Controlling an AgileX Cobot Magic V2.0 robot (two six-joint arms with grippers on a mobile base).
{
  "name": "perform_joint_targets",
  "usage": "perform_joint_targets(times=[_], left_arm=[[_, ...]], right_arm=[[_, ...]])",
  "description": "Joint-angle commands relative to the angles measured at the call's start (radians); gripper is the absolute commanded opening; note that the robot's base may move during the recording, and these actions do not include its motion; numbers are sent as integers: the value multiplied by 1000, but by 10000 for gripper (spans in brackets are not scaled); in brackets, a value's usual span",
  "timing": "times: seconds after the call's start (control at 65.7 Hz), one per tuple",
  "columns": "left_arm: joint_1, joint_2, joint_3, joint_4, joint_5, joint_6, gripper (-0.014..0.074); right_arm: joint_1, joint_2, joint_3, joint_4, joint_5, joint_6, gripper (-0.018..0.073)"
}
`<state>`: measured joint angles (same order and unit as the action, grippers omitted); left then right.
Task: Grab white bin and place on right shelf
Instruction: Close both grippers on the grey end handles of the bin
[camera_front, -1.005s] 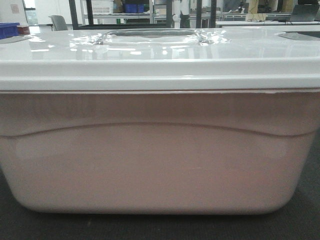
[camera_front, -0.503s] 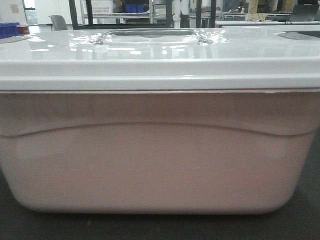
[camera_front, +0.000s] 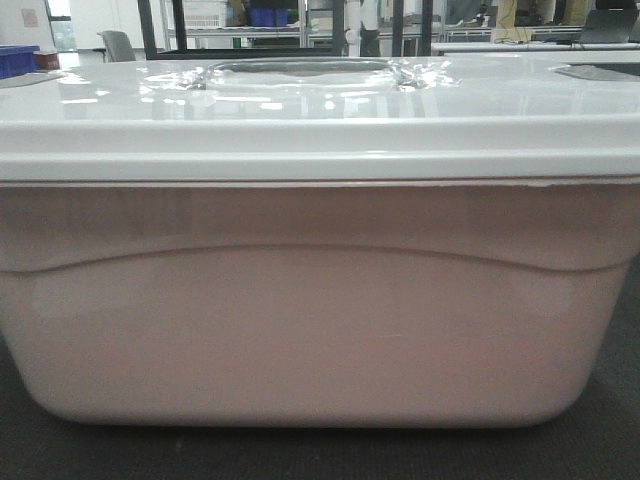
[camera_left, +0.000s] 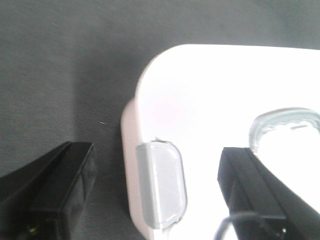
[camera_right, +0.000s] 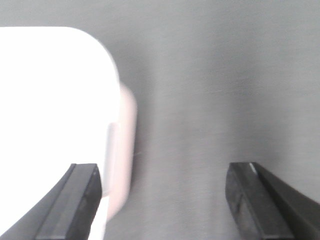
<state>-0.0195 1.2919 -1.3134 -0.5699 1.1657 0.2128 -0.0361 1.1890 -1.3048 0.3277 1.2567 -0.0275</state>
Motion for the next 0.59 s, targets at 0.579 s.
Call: perform_joint_targets(times=[0.579], left_arm=[[241,85,267,-667,149,484,408]], right_arm=[[-240,102,279,665,78,-483,612]])
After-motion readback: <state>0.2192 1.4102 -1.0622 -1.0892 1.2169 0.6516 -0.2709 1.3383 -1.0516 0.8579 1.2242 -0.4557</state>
